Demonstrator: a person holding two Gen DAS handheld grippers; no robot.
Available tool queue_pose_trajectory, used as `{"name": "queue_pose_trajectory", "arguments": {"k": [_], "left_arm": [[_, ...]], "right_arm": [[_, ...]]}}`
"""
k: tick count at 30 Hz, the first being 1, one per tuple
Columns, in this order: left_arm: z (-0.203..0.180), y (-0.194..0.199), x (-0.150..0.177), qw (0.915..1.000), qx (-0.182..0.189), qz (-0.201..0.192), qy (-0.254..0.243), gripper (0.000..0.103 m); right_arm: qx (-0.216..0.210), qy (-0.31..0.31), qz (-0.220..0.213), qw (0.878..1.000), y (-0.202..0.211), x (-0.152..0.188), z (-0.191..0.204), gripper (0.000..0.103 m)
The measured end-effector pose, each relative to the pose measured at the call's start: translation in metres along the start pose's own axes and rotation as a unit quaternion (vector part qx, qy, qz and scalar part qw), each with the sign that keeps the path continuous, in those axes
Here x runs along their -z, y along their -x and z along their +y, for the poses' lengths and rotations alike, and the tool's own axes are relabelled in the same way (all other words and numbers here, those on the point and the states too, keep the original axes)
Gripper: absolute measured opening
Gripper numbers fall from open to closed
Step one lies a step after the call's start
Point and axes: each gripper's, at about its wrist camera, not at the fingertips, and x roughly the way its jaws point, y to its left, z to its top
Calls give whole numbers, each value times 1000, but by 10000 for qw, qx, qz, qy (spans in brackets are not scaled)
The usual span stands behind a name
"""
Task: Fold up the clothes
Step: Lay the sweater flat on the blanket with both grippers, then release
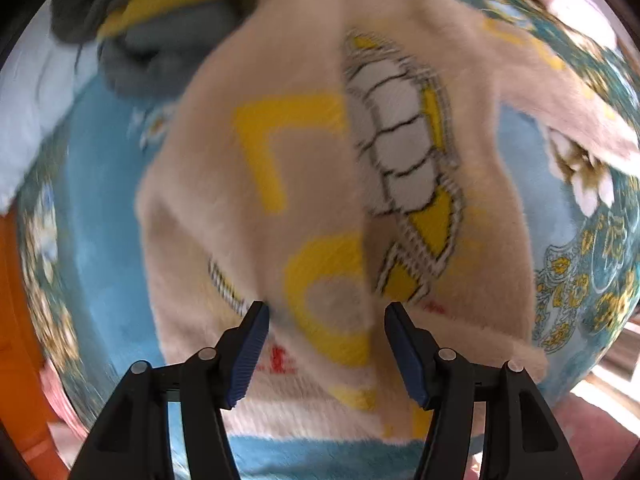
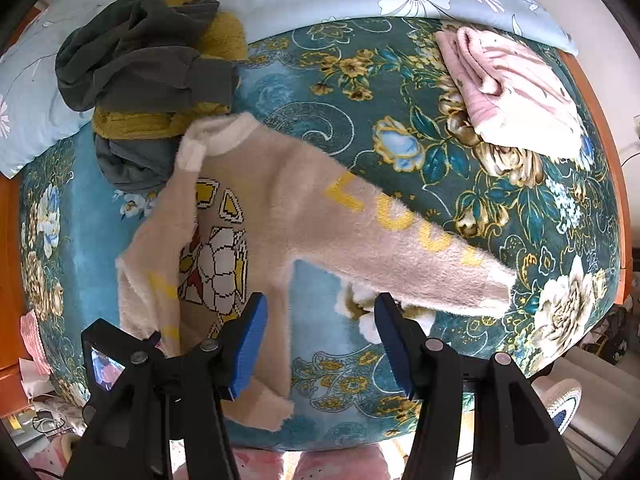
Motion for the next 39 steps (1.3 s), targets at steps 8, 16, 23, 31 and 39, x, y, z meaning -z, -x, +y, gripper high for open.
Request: {"name": "queue_pose_trajectory", "arguments": {"k": [8, 16, 23, 31, 39], "left_arm": [[75, 21, 5, 9954, 346, -309, 834, 8], [209, 30, -10, 9813, 68, -564, 1838, 8], [252, 10, -60, 9881, -333, -416, 1440, 11], [293, 1, -90, 9700, 231, -97, 2419, 18], [355, 35, -55, 9113, 734, -451, 4025, 39]], "right_arm": [[-198, 309, -44, 9993, 0, -13, 31, 57], [-230, 460, -15, 9987, -1, -9, 48, 57], [-77, 70, -183, 9998, 12, -2, 25, 57], [112, -709, -323, 9969, 27, 24, -26, 57], [74, -1275, -488, 9906, 38, 44, -59, 57]]}}
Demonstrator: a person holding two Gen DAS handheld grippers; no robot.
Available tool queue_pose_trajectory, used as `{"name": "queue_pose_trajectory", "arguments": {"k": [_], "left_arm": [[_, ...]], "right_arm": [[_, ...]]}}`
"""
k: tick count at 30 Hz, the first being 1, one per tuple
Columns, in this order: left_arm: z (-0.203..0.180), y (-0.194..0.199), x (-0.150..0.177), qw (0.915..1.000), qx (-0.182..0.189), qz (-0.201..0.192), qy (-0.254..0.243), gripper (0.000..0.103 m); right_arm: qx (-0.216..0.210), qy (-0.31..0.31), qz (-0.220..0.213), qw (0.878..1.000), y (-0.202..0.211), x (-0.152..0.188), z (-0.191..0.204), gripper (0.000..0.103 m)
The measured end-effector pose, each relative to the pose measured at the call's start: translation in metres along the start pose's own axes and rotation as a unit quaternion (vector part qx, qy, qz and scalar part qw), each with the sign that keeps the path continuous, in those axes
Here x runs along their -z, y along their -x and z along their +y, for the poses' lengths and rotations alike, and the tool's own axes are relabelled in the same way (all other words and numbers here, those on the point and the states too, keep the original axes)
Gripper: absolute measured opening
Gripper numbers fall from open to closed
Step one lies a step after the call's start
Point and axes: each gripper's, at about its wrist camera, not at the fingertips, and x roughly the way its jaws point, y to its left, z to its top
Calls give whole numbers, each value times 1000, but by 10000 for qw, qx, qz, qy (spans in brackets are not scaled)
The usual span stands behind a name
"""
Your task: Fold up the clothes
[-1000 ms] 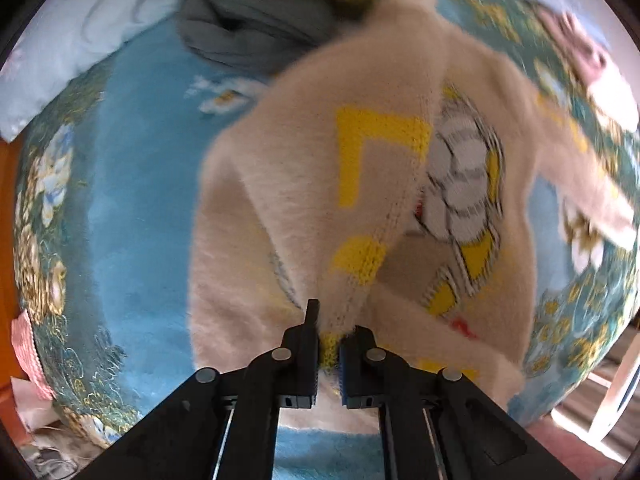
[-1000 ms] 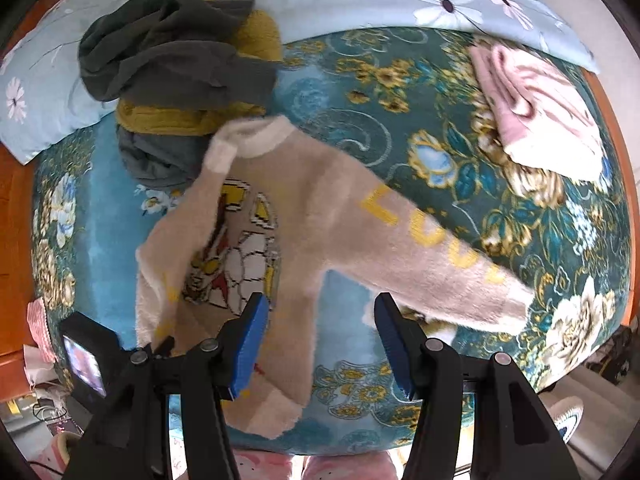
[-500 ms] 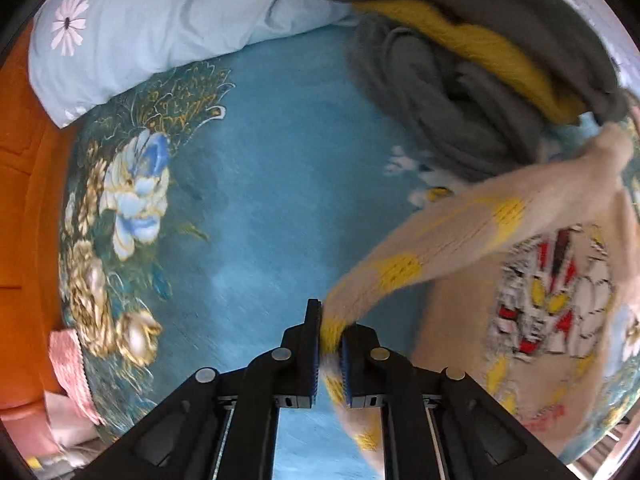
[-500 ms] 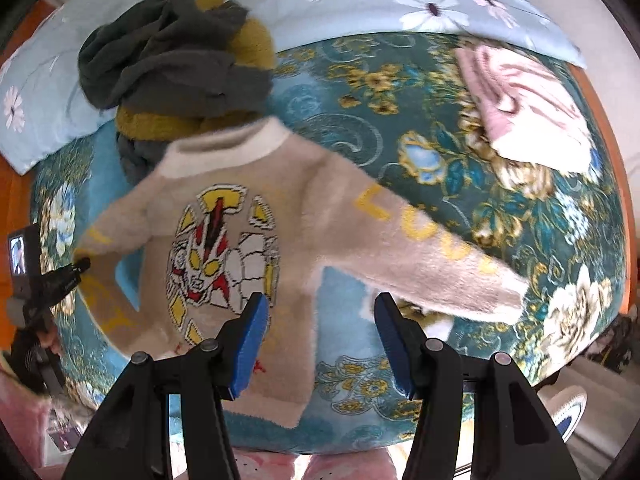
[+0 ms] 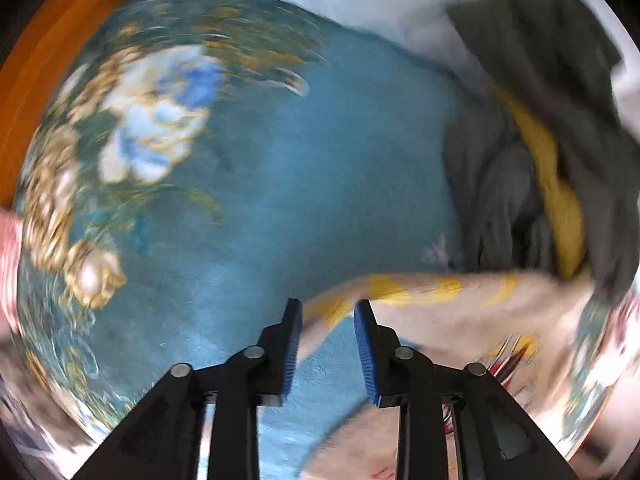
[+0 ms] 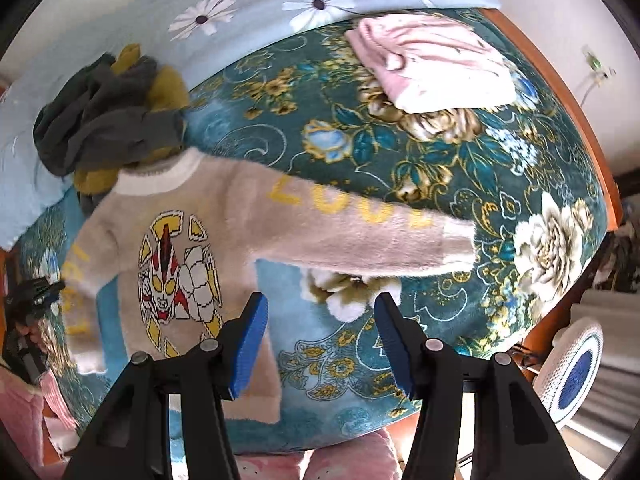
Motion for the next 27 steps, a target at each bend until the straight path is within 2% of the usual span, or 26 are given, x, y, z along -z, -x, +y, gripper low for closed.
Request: {"name": "queue_pose_trajectory", "arguments": {"k": [2, 5, 10, 16, 20, 24, 27], "left_arm": [[19, 22, 4, 9992, -53, -317, 232, 41], [35, 49, 20, 9976, 80, -580, 375, 41], [33, 83, 67, 9959, 233, -835, 274, 48], [-15, 113, 126, 9946, 558, -806, 334, 48], [-60, 148, 158, 9919, 525, -1159, 2, 49], [-104, 177, 189, 9895, 258, -1394, -283, 51], [-122, 185, 210, 9899, 166, -1386, -251, 51]], "right_arm": [[-52, -80, -39, 9999, 0, 0, -6, 57], [-147, -181, -85, 9997, -2, -1, -15, 57], [-401, -490, -136, 9979, -11, -10, -41, 57], [-865, -854, -411, 9917, -13, -38, -94, 58], [-1222, -1360, -448, 9821, -29, -52, -151, 62], [-1570, -2022, -111, 9666, -74, -40, -214, 62], [-1752, -2513, 323, 9514, -118, -20, -249, 62]]}}
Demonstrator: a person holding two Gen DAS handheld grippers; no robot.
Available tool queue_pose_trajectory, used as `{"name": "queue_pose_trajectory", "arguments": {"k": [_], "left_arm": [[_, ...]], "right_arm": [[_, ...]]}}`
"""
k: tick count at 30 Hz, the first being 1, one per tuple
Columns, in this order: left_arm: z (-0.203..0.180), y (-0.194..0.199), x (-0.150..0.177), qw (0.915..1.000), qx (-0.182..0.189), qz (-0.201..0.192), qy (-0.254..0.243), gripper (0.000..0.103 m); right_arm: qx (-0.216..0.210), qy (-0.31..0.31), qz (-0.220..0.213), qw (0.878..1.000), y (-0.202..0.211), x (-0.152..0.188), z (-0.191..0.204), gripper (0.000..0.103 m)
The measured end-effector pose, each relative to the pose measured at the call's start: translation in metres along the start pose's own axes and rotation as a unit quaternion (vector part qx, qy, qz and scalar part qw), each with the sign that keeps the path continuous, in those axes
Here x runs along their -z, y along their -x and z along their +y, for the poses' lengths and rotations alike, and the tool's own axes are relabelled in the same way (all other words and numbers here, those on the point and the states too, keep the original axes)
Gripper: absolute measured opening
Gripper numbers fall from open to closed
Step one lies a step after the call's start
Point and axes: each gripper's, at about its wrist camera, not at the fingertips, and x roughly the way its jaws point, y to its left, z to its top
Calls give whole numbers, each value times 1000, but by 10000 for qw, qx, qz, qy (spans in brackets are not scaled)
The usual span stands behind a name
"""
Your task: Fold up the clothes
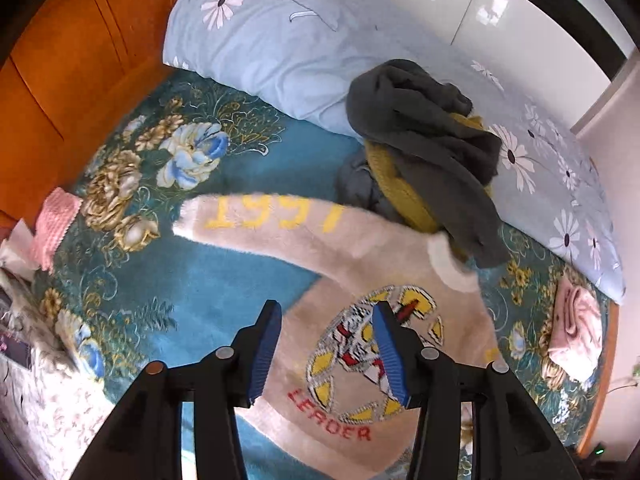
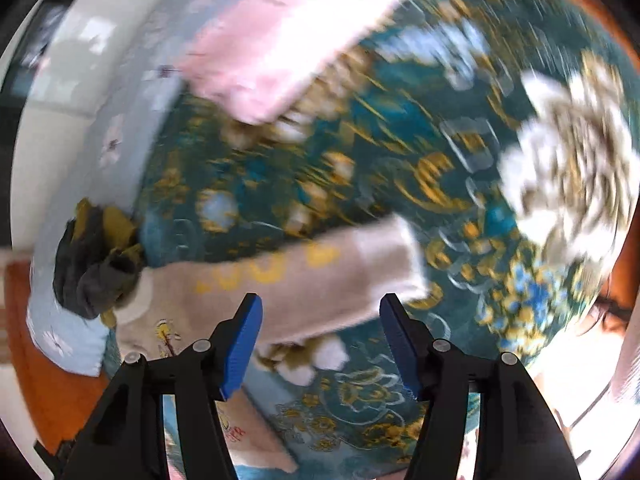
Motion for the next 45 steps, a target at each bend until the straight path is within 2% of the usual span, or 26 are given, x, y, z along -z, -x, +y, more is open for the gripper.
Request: {"name": "queue_pose_trajectory", "arguments": {"k": [4, 9, 13, 18, 20, 22, 23, 26, 30, 33, 36, 40, 45], "left_arm": [[-22, 14, 22, 9999, -105, 88, 11, 51], [-34, 31, 42, 9988, -468, 72, -144, 51], [-27, 45, 53, 9974, -716, 50, -59, 52], [-14, 50, 63, 9964, -826, 85, 195, 52], [-11, 50, 65, 9963, -801, 120, 271, 52], [-9, 48, 65, 9963, -779, 153, 330, 52], [-9, 48, 65, 9963, -764, 169, 353, 52], [-7, 45, 65, 9963, -719, 209, 431, 52], [0, 48, 63, 9964, -655, 178, 499, 52], [11, 49, 63, 9960, -653, 194, 576, 52], [30, 45, 67, 9948, -656, 274, 734, 52], [57, 35, 75, 9927, -627, 437, 930, 52], [94, 5, 87, 9874, -594, 810, 1227, 53]], "right_arm": [[-232, -620, 337, 9972, -34, -2, -41, 62], [-432, -765, 442, 9951, -65, -12, -59, 62], [-609, -837, 459, 9936, -80, -17, -66, 62], [-580, -766, 520, 9940, -95, -11, -58, 63], [-485, -851, 522, 9938, -95, -11, -59, 46], [-488, -869, 540, 9936, -94, -15, -57, 22], [-551, -835, 523, 9936, -91, -17, -54, 19], [-722, -327, 334, 9963, -75, -32, -28, 15], [-778, 507, -46, 9957, -44, -68, 15, 13], [-819, 1088, -437, 9897, -14, -102, 51, 12], [-712, 1648, -716, 9812, 6, -118, 90, 11], [-499, 1887, -704, 9782, -5, -123, 112, 12], [-230, 1844, -583, 9809, -9, -108, 113, 16]]}}
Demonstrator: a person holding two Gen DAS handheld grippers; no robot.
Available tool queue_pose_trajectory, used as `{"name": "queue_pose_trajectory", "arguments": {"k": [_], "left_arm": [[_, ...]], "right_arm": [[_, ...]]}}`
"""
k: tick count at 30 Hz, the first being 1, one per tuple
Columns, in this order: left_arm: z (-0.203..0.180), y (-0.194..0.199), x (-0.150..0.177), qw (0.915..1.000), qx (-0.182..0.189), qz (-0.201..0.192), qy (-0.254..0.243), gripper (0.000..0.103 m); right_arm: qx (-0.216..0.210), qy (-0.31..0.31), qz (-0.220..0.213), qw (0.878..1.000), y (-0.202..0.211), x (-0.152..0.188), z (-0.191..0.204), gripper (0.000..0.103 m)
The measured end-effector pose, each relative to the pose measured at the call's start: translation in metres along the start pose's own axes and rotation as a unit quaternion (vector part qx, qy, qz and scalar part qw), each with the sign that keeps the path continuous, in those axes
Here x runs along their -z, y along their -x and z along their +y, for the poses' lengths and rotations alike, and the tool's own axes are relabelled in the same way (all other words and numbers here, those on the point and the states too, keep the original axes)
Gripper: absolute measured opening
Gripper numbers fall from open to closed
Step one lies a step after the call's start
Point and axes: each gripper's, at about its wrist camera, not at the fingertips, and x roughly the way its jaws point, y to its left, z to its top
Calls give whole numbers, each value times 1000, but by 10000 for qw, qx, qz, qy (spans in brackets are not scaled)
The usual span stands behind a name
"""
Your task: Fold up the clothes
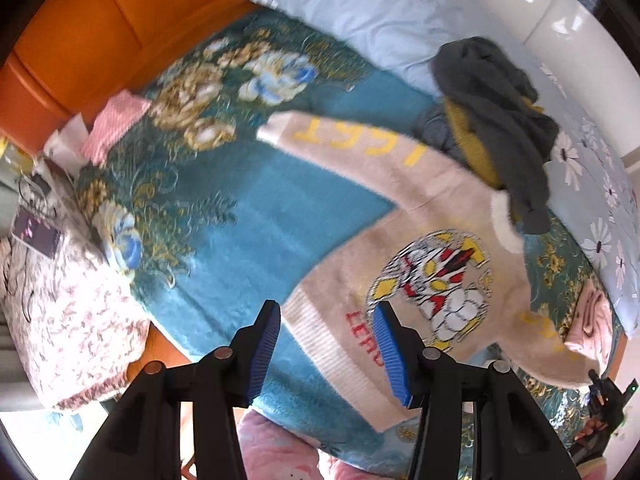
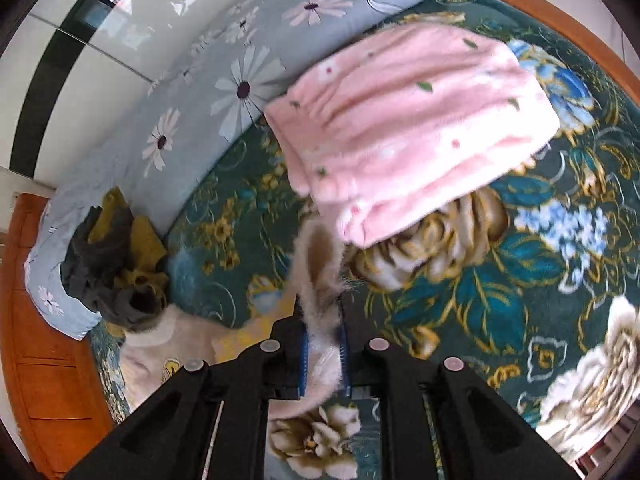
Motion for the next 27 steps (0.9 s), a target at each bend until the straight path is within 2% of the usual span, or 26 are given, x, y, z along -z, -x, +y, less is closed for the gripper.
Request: {"name": "queue_pose_trajectory", "arguments": {"k": [4, 5, 7, 10, 13, 15, 19, 21, 24, 27], "left_arm": [[25, -36, -6, 9987, 89, 420, 265, 53], [29, -45, -9, 9984, 129, 493, 260, 53], [36, -62, -15, 9975, 212, 631, 233, 53], [42, -92, -26, 9958, 296, 865, 57, 54], [51, -128, -32, 9924, 408, 1157, -89, 55], [56, -153, -33, 9896, 443, 1355, -214, 55], [57, -198, -33, 9825, 456, 1723, -545, 55], [52, -217, -32, 9786, 484, 1864, -725, 55], [43, -242, -32, 9734, 548, 2005, -960, 58], [32, -261, -34, 9707, 657, 2057, -1057, 59]], "right_arm": [[341, -177, -164, 9991, 18, 5, -4, 17], [446, -177, -257, 9985, 26, 6, -3, 20], [664, -160, -449, 9967, 40, 11, 4, 34], [769, -127, -545, 9955, 49, 31, 23, 34], [736, 213, -74, 9970, 25, 75, 54, 38], [610, 426, 448, 9962, -6, 118, 77, 42], [238, 432, 1391, 9891, -71, 201, 113, 49], [213, 304, 1756, 9838, -102, 234, 123, 52], [298, 142, 2058, 9780, -135, 263, 128, 52], [356, 23, 2118, 9767, -154, 274, 131, 52]]}}
